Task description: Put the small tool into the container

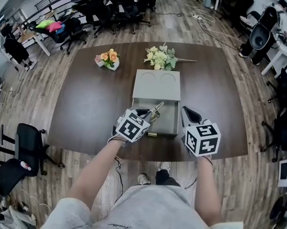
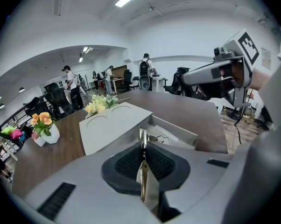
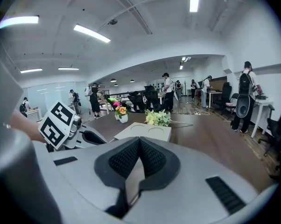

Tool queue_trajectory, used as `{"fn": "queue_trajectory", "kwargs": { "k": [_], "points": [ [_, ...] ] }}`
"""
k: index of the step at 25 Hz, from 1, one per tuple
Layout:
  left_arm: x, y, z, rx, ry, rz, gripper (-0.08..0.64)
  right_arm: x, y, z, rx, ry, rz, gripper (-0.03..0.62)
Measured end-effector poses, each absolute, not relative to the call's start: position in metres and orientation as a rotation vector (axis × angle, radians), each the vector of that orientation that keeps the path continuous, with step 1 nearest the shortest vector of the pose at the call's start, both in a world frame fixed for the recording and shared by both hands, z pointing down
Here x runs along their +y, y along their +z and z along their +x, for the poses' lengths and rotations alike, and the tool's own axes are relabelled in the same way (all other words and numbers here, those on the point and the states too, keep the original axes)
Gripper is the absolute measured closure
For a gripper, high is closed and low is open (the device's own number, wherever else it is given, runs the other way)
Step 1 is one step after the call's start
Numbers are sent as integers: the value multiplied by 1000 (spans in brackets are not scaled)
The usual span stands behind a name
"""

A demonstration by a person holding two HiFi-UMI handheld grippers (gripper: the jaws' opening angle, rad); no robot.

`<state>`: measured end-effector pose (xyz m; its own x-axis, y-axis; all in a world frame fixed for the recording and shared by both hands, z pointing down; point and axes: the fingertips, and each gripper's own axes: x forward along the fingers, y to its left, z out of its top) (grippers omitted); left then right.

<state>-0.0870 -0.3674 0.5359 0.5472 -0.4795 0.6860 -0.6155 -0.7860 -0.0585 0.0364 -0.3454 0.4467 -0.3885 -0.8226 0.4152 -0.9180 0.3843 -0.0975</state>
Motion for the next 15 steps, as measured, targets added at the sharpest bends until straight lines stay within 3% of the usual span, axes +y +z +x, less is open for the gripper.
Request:
{"fn": "queue_trajectory", "kwargs": {
  "k": [15],
  "points": [
    [-376,553,-87,-893,1169,2596,533,-351,460,27,-2343,481,1487,588]
  ]
}}
